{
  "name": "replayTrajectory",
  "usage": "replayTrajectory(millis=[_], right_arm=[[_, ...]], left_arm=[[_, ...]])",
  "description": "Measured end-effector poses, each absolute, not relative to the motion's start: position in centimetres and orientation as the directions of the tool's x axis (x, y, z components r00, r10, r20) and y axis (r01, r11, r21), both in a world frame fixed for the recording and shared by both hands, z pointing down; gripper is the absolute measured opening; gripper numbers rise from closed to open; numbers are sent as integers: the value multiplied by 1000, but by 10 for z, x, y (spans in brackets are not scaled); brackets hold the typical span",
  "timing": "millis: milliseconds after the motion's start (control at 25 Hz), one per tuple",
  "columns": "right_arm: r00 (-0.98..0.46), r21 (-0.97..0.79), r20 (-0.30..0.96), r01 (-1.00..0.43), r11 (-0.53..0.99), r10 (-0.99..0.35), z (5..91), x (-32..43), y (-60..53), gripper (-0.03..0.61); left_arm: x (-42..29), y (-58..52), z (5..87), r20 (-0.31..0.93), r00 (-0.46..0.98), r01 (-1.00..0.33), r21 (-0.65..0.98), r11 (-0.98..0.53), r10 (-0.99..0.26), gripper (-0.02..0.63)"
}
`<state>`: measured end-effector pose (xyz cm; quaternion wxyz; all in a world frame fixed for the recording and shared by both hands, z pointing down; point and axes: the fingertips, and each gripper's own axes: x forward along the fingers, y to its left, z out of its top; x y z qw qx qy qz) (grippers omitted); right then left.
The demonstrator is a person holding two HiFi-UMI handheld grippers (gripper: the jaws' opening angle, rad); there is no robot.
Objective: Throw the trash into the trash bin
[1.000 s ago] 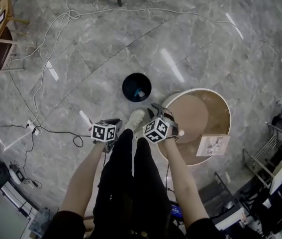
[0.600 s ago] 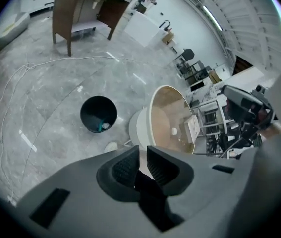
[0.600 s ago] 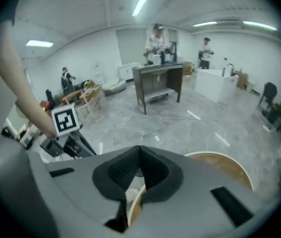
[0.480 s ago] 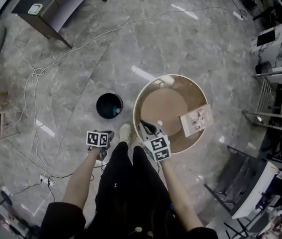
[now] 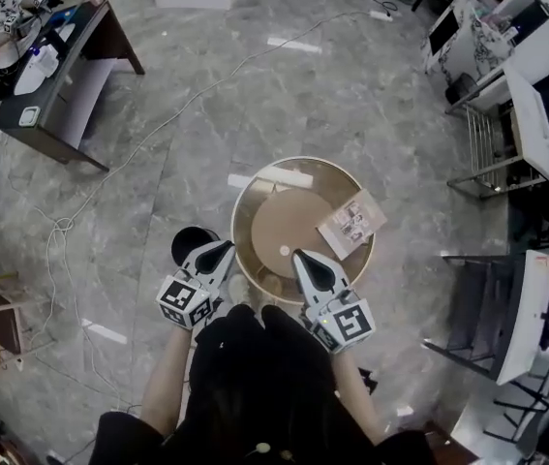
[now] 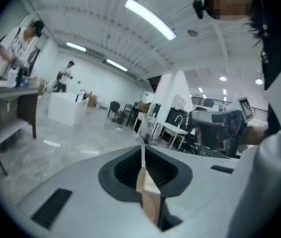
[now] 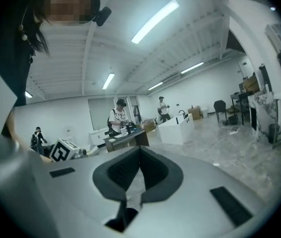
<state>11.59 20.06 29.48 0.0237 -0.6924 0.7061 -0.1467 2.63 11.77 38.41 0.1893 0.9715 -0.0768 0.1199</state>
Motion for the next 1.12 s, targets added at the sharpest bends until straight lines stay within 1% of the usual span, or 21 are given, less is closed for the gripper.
replayTrajectory(millis=[80,160,320,560,680,840,1120], right_arm=[[-6,-193,175,-981,-28,-985,279,126,217,2],[31,-167,197,-984,-65,-980,266,133,229,2],[115,-155,157,-978,-140,-981,246,149,254,2],[201,-100,140,-971,-216,-970,231,169,277,2],[210,-69,138,-973,-221,-968,226,172,280,2],[221,-68,142,-970,-232,-965,225,173,282,2],[221,-73,138,-970,-233,-965,228,174,284,2]], left_arm=[[39,124,335,177,980,-139,273,-952,-92,25],[45,128,295,108,990,-115,215,-970,-93,25],[42,132,244,31,994,-112,132,-985,-109,25],[31,136,227,31,990,-138,83,-987,-136,25],[30,134,231,34,989,-149,91,-985,-147,25],[29,129,232,25,987,-161,122,-979,-160,25],[29,132,232,15,987,-158,132,-979,-157,25]])
